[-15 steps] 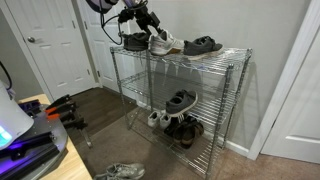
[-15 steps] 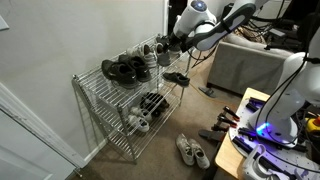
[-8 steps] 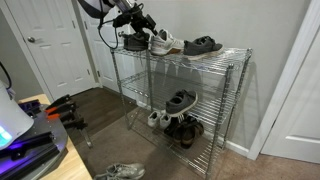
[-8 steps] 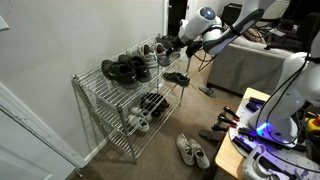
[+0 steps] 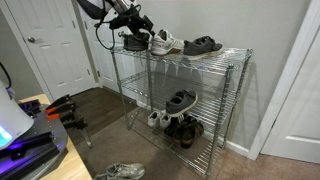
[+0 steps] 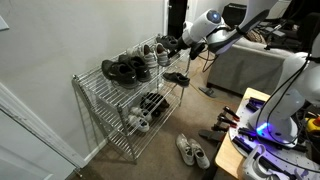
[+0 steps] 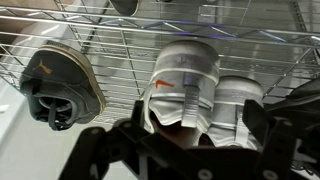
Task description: Move the white shoe from the second rack to the first rack
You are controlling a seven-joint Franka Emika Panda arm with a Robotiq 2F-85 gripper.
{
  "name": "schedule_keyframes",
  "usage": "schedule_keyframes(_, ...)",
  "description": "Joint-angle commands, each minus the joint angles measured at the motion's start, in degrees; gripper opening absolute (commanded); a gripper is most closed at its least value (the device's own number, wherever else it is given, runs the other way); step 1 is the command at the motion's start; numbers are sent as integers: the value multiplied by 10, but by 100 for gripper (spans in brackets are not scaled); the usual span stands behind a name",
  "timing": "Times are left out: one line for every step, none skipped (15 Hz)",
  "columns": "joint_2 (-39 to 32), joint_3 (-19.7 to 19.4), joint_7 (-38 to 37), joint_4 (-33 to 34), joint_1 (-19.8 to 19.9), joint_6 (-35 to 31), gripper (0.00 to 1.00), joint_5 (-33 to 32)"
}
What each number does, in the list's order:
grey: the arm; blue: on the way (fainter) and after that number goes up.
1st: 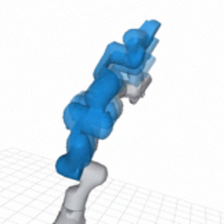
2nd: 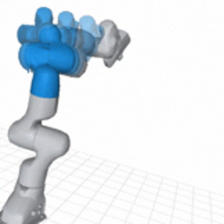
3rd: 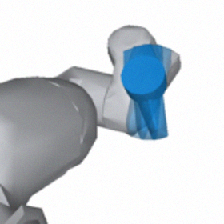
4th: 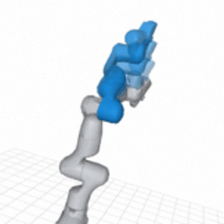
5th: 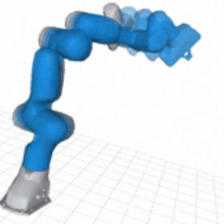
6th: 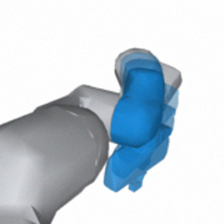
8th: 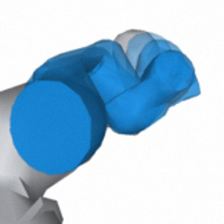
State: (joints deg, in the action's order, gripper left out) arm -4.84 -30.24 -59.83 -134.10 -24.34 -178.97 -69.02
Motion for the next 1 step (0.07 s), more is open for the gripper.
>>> schedule_keyframes(0, 0, 0, 0, 0, 0, 100, 0)
